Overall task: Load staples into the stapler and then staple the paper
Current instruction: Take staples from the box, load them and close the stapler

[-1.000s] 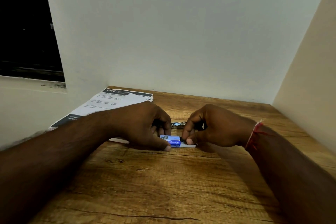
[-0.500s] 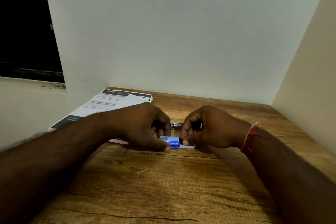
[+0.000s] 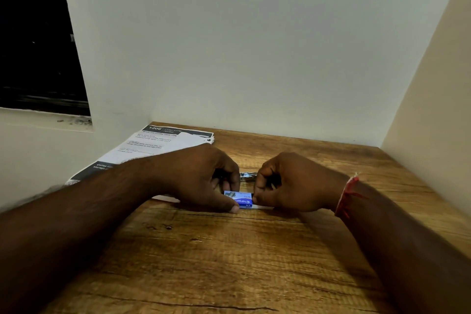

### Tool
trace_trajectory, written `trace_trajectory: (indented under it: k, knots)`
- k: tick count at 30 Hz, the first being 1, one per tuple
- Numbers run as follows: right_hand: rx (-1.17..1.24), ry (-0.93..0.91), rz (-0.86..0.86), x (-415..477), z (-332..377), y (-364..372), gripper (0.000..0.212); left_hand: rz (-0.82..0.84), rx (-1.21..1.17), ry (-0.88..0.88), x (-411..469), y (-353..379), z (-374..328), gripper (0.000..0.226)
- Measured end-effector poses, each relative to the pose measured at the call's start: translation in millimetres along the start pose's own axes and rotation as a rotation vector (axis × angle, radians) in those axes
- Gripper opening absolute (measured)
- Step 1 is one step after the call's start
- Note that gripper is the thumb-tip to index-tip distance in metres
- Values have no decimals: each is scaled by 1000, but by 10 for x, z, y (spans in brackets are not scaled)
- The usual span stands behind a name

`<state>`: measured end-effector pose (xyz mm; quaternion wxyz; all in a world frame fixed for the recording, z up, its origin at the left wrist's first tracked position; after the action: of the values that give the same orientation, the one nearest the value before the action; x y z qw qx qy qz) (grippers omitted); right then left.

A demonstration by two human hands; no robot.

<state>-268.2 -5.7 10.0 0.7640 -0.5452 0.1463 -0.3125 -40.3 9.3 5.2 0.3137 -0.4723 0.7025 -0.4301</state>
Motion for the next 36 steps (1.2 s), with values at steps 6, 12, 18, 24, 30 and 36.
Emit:
trace_trajectory:
  k: [6,12,18,24,30,36]
  knots:
    - [43,-2,-55,-45,7,-122,8,6,-19,-5,7,6,15,30]
    - [107,35,-41,-165,-73,-328,24,-2,-2,-8,12,-2,7,30]
    - [165,69,137,-210,-92,-242,39,7,-19,6,-7,-32,27,36]
    - [136,71,115,-180,-82,-227,29,55,-24,-10,1,-86,69,31]
    - [217,57,105,-154,-36,-194,25,48,-36,-8,4,-64,72,30]
    - [316,85,93,-131,-57,-140,17,26,-40,-8,-4,-46,43,30]
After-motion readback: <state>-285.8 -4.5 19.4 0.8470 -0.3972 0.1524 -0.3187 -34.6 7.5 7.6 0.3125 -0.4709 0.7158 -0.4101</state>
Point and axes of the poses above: each hand's wrist, its own x-axis towards the middle knuckle, its own y-axis out of the palm, z = x × y, the point moved 3 cm from there along x, towards the middle knuckle, and after that the axes turned 15 degrees about -y, right-handed, at the moved point
